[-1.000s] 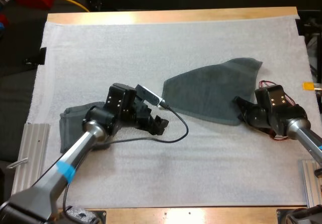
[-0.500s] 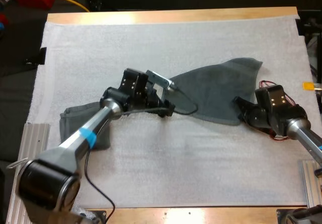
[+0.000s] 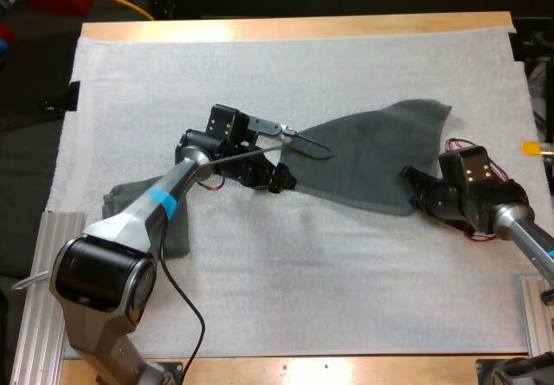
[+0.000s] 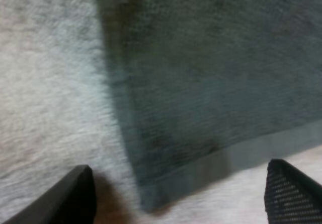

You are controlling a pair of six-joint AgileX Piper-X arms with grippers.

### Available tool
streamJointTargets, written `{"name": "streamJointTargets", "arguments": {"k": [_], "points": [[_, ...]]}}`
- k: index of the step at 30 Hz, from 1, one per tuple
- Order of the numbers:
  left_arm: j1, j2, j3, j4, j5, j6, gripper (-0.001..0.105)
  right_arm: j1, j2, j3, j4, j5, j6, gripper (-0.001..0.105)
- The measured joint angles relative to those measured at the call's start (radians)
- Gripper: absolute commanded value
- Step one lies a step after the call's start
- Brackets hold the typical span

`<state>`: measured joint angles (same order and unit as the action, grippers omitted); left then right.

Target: Pick towel from pile, fold and stack

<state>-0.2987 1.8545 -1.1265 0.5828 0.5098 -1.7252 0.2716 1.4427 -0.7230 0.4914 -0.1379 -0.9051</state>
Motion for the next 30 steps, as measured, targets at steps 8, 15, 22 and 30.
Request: {"name": "streamJointTargets", "arguments": {"k": [8,15,22,30], "points": [[-0.002,0.002,-0.003,0.055,0.048,-0.038,0.067,0.000,0.000,0.000,0.000,0.000,0.000,0.000],[-0.004,0.040,-0.051,0.116,0.067,-0.048,0.064,0.000,0.000,0.000,0.000,0.000,0.000,0.000],[-0.004,0.086,-0.126,0.199,0.074,-0.071,0.060,0.000,0.000,0.000,0.000,-0.002,0.000,0.000],[-0.018,0.094,-0.137,0.211,0.022,-0.092,0.039,0.000,0.000,0.000,0.000,-0.007,0.000,0.000]]}}
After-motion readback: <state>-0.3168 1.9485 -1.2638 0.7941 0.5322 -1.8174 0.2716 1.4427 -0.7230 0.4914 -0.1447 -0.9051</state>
